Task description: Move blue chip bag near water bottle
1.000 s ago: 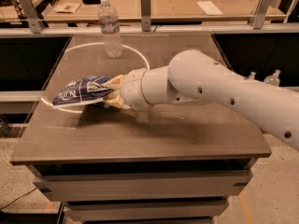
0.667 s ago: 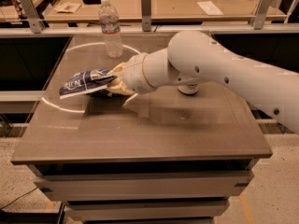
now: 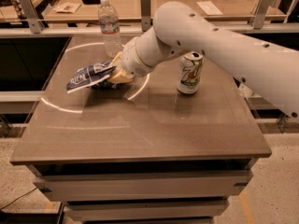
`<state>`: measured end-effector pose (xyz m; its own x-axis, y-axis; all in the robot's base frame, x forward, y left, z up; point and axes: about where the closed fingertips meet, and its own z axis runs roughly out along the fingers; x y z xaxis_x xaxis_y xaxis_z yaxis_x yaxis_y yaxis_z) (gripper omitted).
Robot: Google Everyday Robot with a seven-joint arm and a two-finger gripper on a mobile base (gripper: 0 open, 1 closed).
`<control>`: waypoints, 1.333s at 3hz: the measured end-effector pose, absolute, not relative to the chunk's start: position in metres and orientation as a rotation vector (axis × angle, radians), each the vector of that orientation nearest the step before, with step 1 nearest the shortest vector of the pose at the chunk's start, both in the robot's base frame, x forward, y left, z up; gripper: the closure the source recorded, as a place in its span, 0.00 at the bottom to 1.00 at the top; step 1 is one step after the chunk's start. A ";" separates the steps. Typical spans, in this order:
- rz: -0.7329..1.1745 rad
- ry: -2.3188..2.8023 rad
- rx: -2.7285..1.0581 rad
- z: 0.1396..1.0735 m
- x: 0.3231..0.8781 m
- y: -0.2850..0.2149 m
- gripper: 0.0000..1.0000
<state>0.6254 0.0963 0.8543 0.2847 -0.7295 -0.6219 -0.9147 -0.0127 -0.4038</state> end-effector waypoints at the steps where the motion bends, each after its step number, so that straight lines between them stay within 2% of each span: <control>1: 0.303 1.494 -1.788 0.854 0.626 0.096 1.00; 3: 0.303 1.494 -1.788 0.854 0.626 0.096 1.00; 4: 0.277 1.487 -1.783 0.862 0.644 0.087 1.00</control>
Offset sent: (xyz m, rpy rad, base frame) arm 0.0431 -0.0735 -0.0248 -0.2598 0.0532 -0.0170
